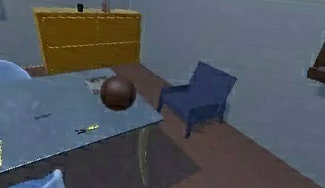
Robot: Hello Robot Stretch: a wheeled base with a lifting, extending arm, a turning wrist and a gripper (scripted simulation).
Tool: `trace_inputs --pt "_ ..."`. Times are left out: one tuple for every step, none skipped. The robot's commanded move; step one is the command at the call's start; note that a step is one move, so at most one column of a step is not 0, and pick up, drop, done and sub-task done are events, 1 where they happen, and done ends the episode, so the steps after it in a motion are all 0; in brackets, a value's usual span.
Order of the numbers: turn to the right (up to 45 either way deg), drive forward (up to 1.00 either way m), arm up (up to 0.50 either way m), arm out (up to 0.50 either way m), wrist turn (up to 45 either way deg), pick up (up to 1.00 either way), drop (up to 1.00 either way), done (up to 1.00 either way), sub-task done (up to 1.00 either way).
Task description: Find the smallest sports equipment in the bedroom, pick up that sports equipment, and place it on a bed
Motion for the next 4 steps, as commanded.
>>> trace_inputs --pt "-45.0 0.0 0.0 0.0 0.0 0.0 0.0 0.0 0.0" --pt "-45.0 0.0 0.0 0.0 0.0 0.0 0.0 0.0 0.0" --pt "-12.0 0.0 0.0 0.0 0.0 0.0 0.0 0.0 0.0" --pt "45.0 0.0 0.0 0.0 0.0 0.0 0.0 0.0 0.0"
